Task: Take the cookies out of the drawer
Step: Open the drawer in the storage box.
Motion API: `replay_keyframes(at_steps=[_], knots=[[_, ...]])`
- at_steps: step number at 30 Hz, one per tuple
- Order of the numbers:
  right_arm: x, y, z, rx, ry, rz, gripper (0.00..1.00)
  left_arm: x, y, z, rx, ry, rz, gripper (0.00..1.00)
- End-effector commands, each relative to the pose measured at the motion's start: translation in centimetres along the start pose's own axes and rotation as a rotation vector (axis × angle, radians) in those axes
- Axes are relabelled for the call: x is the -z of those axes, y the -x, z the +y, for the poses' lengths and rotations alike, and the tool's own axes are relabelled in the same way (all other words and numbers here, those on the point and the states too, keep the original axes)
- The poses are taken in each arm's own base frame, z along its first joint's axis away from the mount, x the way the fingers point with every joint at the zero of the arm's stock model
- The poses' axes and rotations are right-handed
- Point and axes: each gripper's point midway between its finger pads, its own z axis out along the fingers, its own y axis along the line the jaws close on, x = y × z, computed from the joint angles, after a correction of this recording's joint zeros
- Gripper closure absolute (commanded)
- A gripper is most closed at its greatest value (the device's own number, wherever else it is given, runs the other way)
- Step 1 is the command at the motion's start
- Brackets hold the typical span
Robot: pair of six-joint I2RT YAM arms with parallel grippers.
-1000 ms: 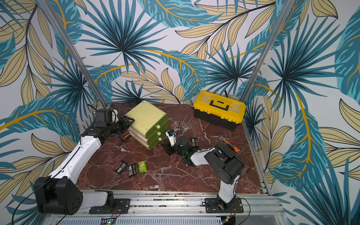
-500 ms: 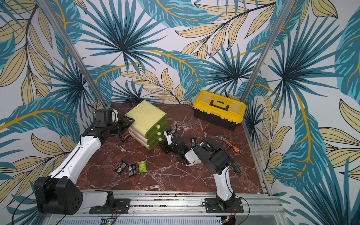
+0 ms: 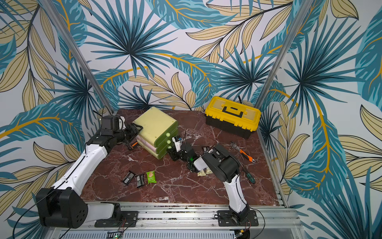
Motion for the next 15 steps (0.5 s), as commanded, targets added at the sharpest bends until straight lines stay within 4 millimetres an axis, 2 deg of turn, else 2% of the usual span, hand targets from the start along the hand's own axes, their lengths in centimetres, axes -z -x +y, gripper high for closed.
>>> replay_keyframes(at_steps=[1, 6, 15], knots=[[-0.41, 0.21, -0.22, 0.008, 0.005, -0.005, 0.58, -0.73, -1.93, 1.84, 0.007, 0.071, 0.087, 0.44], [-0.5, 0.11, -0.3, 0.019, 0.004, 0.001, 0.61, -0.74, -1.93, 1.89, 0.009, 0.072, 0.087, 0.44], [-0.19, -0.12, -0.5, 0.024, 0.002, 0.0, 0.73, -0.73, -2.03, 1.9, 0.008, 0.071, 0.091, 0.44]])
